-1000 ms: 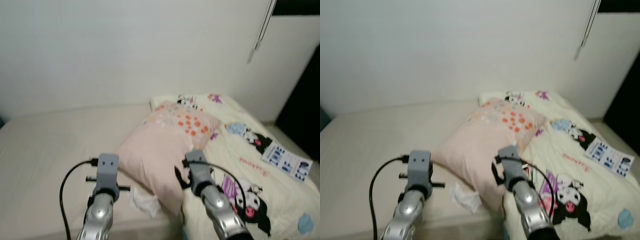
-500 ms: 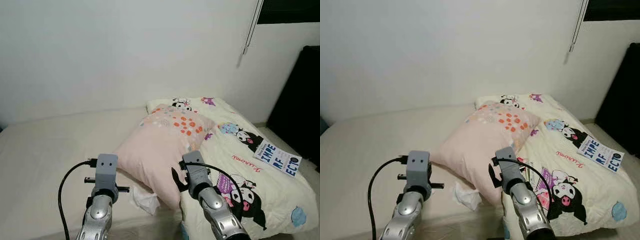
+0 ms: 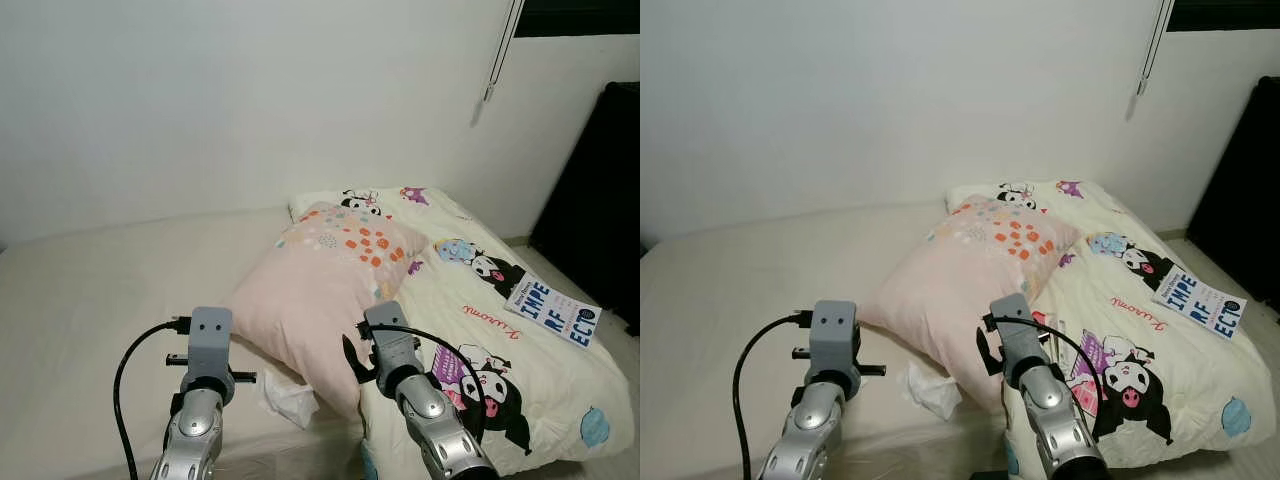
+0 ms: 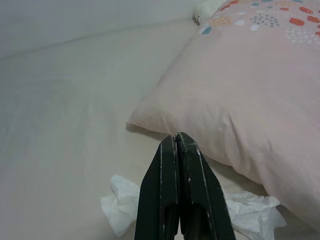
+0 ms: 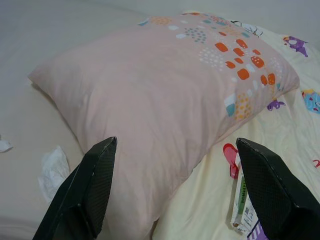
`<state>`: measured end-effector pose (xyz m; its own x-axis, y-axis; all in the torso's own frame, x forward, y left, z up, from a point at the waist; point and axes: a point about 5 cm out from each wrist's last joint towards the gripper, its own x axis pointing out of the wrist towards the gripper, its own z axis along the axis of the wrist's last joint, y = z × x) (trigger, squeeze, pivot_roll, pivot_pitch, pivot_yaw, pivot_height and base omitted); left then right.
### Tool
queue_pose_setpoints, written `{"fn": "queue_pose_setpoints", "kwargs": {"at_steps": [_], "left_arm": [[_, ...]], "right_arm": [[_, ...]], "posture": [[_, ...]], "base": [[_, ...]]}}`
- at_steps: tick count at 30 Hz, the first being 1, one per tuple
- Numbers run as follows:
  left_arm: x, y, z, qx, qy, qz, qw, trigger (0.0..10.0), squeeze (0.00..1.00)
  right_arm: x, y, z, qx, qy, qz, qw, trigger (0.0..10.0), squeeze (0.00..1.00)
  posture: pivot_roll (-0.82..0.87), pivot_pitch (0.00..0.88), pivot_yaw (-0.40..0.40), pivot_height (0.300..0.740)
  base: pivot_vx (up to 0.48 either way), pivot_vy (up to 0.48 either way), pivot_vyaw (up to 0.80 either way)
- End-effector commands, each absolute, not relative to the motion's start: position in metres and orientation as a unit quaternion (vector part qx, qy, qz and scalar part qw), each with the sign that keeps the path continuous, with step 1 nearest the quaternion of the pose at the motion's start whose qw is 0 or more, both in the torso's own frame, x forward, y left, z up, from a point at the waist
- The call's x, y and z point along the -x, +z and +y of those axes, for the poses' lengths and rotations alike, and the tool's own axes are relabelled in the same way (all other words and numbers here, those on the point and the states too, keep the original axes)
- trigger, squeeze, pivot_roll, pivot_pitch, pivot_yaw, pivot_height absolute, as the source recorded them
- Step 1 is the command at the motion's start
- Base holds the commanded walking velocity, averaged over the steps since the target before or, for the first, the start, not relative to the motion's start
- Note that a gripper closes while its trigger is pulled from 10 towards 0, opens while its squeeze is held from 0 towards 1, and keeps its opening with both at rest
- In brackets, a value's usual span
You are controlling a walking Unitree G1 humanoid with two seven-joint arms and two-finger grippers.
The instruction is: Clean up the room
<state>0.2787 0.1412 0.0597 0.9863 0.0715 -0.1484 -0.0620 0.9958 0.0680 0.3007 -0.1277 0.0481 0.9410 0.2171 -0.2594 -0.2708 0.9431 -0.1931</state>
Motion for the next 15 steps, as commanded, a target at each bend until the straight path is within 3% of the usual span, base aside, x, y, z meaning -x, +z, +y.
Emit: {"fn": "queue_pose_setpoints", "kwargs": {"at_steps": [1, 11, 15], "left_arm": [[-0.279, 0.0569, 0.1446, -0.033, 0.038, 0.083, 0.995, 10.0, 0.0], [-0.2797, 0.0586, 0.144, -0.045, 0.038, 0.079, 0.995, 10.0, 0.0], [-0.2805, 0.0571, 0.1435, -0.052, 0.037, 0.081, 0.995, 10.0, 0.0]], "right_arm": [[-0.301, 0.0469, -0.127, 0.108, 0.123, 0.121, 0.979, 10.0, 0.0], [-0.3014, 0.0474, -0.1276, 0.108, 0.122, 0.12, 0.979, 10.0, 0.0], [-0.3017, 0.0478, -0.1274, 0.107, 0.123, 0.119, 0.979, 10.0, 0.0]], "posture": [[-0.03, 0.0, -0.039, 0.74], [-0.03, 0.0, -0.04, 0.74], [-0.03, 0.0, -0.04, 0.74]], "base": [[0.0, 0.0, 0.0], [0.0, 0.0, 0.0], [0.0, -0.472, 0.0]]}}
